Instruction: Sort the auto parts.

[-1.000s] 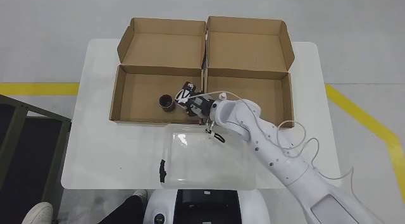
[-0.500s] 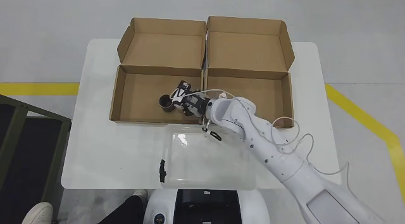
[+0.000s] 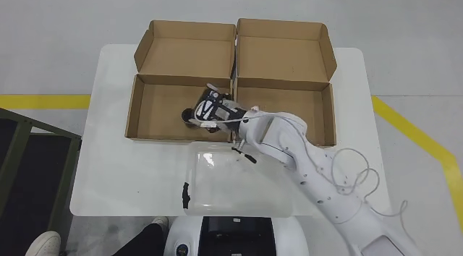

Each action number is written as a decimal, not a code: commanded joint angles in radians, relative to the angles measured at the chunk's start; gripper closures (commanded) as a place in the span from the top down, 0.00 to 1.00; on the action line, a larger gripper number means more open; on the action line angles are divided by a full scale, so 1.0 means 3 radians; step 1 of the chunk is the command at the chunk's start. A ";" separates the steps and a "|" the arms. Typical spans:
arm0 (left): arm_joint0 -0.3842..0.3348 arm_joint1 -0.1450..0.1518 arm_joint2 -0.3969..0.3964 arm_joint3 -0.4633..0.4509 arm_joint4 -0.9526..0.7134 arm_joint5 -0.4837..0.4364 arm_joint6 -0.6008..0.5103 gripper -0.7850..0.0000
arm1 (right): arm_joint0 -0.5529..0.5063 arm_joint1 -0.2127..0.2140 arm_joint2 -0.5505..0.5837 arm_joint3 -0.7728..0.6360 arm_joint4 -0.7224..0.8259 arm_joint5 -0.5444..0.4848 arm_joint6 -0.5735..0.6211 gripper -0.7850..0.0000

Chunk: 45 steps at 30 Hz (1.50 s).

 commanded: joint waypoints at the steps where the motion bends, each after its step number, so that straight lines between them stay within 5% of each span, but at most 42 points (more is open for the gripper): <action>1: 0.0000 0.0000 0.0000 0.0000 0.0000 0.0000 0.0000 1.00 | -0.0174 0.0042 0.0129 -0.0203 -0.0017 -0.0045 -0.0025 0.77; 8: 0.0000 0.0000 0.0000 0.0000 0.0000 0.0000 0.0000 1.00 | -0.0809 0.0187 0.0633 -0.0771 -0.0103 -0.0213 -0.0166 1.00; 23: 0.0000 0.0000 0.0000 0.0000 0.0000 0.0000 0.0000 1.00 | -0.2214 0.0412 0.1727 -0.1547 -0.0465 -0.0507 -0.1112 1.00; 45: 0.0000 0.0000 0.0000 0.0000 0.0000 0.0000 0.0000 1.00 | -0.3884 0.0491 0.3042 -0.1997 -0.0503 -0.0041 -0.2384 1.00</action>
